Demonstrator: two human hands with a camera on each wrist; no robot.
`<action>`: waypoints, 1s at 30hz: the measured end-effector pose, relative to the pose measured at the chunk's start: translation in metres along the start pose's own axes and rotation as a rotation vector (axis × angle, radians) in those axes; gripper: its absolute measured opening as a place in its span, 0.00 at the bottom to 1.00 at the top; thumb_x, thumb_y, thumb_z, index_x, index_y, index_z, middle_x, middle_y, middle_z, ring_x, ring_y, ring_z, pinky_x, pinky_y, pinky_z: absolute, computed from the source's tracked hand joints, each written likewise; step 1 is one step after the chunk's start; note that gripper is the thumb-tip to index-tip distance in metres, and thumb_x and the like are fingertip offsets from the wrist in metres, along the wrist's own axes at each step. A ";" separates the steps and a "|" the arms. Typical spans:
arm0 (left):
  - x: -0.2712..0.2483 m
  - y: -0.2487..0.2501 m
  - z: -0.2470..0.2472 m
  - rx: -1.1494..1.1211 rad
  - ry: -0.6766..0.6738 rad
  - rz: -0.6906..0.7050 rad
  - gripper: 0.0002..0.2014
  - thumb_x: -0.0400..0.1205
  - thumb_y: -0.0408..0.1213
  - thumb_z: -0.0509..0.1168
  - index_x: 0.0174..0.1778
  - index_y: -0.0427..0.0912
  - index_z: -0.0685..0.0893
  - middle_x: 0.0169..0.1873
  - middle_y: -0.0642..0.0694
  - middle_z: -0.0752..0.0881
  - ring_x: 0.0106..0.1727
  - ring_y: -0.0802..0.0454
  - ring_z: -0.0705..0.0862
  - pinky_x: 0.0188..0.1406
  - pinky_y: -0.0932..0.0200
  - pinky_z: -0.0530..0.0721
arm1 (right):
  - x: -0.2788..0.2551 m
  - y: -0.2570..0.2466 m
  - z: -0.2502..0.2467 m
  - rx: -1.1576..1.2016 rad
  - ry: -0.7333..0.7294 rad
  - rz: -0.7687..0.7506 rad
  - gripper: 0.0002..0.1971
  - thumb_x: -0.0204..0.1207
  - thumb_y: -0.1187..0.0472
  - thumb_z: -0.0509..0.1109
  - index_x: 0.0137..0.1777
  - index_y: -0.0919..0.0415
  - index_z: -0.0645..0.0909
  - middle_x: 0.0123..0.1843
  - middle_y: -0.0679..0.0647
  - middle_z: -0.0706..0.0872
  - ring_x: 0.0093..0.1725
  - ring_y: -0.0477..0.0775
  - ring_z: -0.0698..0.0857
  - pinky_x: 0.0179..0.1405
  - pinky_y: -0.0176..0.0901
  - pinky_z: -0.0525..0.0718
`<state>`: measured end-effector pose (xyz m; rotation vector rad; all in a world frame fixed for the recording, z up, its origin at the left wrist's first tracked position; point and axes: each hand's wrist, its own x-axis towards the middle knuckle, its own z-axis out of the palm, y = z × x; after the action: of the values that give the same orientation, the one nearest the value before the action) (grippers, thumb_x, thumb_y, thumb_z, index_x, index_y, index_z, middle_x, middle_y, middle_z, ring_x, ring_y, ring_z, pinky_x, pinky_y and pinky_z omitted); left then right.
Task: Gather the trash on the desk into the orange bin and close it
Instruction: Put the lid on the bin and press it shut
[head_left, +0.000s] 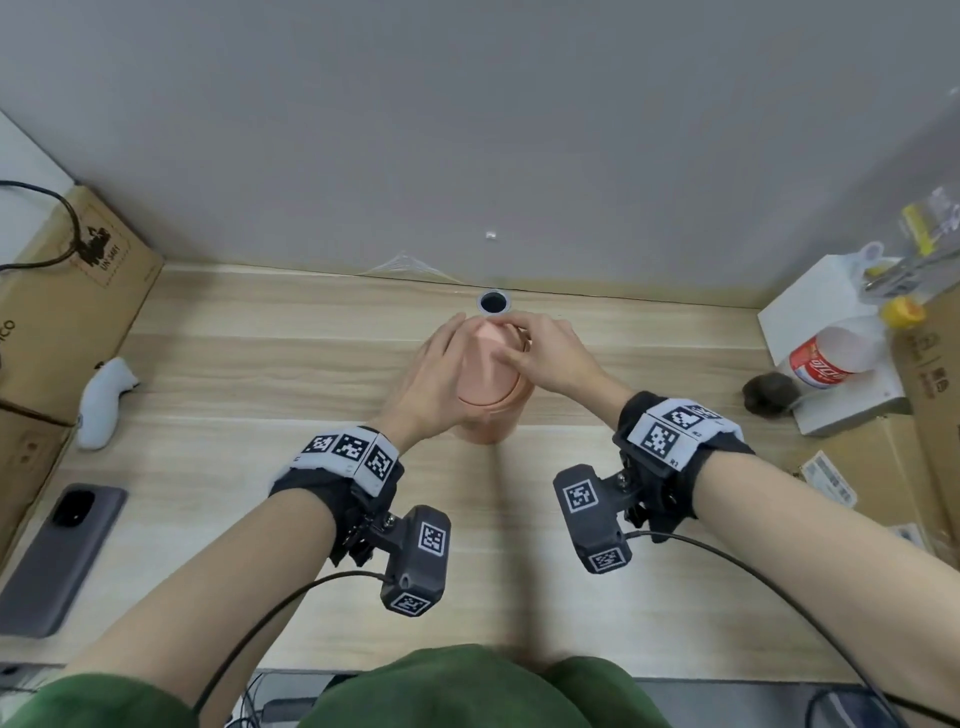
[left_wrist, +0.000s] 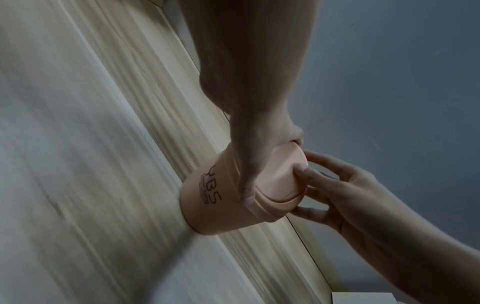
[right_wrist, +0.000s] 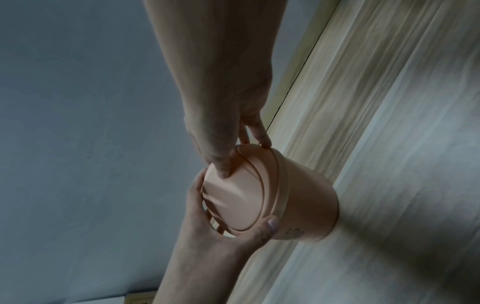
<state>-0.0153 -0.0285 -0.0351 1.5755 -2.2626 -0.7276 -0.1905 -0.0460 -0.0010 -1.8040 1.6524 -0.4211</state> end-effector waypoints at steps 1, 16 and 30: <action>0.006 -0.002 -0.001 0.021 0.006 -0.007 0.59 0.60 0.45 0.84 0.84 0.49 0.57 0.85 0.43 0.58 0.84 0.44 0.61 0.78 0.47 0.68 | 0.006 0.000 -0.002 0.003 -0.001 -0.002 0.22 0.73 0.53 0.70 0.68 0.45 0.78 0.61 0.51 0.88 0.63 0.57 0.82 0.64 0.48 0.79; 0.095 -0.024 -0.011 0.004 -0.015 -0.044 0.62 0.55 0.42 0.86 0.83 0.49 0.57 0.83 0.44 0.61 0.82 0.41 0.63 0.73 0.39 0.74 | 0.080 0.012 -0.017 0.096 0.019 -0.024 0.23 0.81 0.55 0.64 0.77 0.51 0.70 0.77 0.52 0.76 0.81 0.49 0.65 0.77 0.40 0.58; 0.077 -0.017 -0.055 -0.217 -0.170 -0.106 0.52 0.76 0.48 0.74 0.87 0.50 0.45 0.87 0.43 0.47 0.87 0.47 0.47 0.82 0.51 0.51 | 0.092 -0.015 -0.023 -0.071 0.001 0.205 0.24 0.76 0.55 0.62 0.73 0.41 0.73 0.62 0.58 0.85 0.71 0.63 0.77 0.70 0.57 0.76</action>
<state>-0.0023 -0.1183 -0.0025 1.5913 -2.1389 -1.1340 -0.1789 -0.1412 0.0086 -1.6626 1.8512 -0.2758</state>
